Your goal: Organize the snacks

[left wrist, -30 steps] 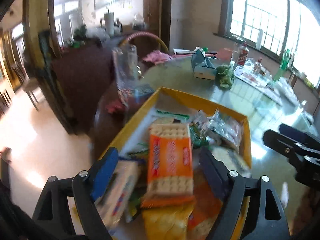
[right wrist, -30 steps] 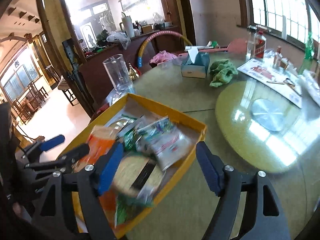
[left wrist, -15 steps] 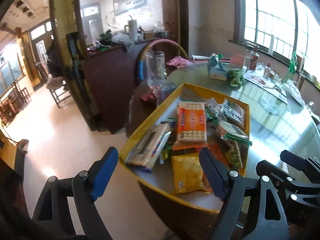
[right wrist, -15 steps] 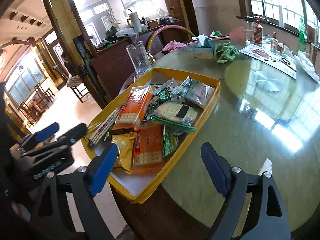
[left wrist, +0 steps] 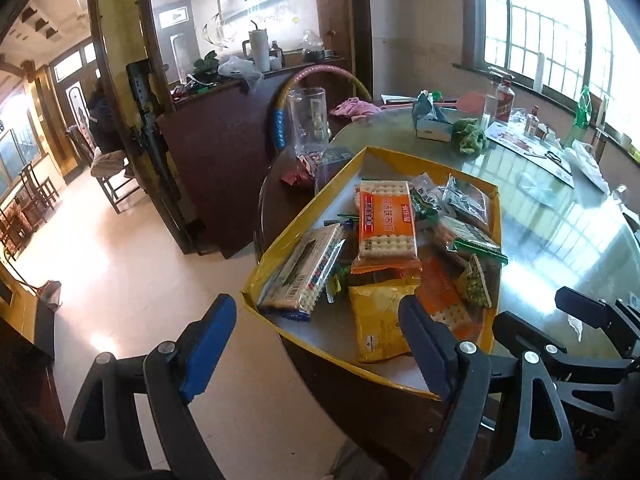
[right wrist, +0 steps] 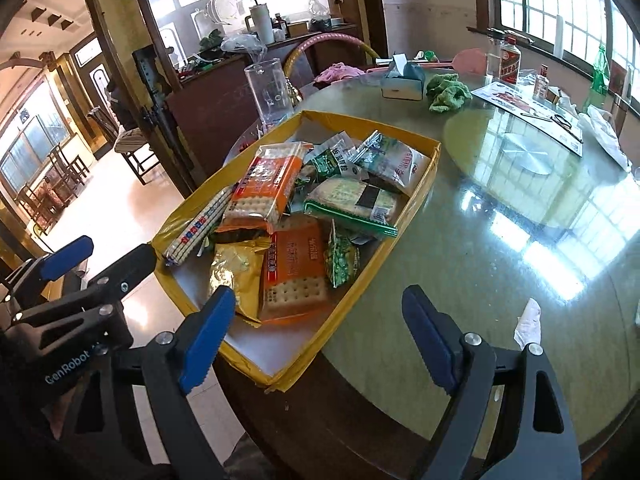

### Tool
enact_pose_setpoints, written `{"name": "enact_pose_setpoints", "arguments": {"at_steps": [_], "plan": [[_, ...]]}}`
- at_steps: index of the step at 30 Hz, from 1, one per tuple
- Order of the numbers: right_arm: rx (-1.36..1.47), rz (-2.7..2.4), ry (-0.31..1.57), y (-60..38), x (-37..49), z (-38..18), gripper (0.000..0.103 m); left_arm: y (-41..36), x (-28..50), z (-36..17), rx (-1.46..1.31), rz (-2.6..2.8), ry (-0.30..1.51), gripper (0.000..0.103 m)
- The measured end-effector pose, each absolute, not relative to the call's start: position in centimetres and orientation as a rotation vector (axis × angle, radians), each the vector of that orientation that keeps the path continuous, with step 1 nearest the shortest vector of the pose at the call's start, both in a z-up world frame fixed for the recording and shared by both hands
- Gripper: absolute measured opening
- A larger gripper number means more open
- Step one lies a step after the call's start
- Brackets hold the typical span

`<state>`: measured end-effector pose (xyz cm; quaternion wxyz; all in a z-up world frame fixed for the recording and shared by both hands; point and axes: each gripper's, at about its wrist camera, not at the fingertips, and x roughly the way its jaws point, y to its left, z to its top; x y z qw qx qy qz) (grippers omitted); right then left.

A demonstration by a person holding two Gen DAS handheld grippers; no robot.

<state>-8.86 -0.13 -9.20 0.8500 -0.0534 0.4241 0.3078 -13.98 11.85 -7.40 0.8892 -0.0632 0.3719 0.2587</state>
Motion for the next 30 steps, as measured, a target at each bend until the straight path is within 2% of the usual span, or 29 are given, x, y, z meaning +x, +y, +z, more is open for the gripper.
{"name": "enact_pose_setpoints", "arguments": {"at_steps": [30], "plan": [[-0.183,0.563,0.888,1.9,-8.7,-9.6,0.086,13.6,-13.7,-8.6,-0.140,0.549,0.813,0.083]]}}
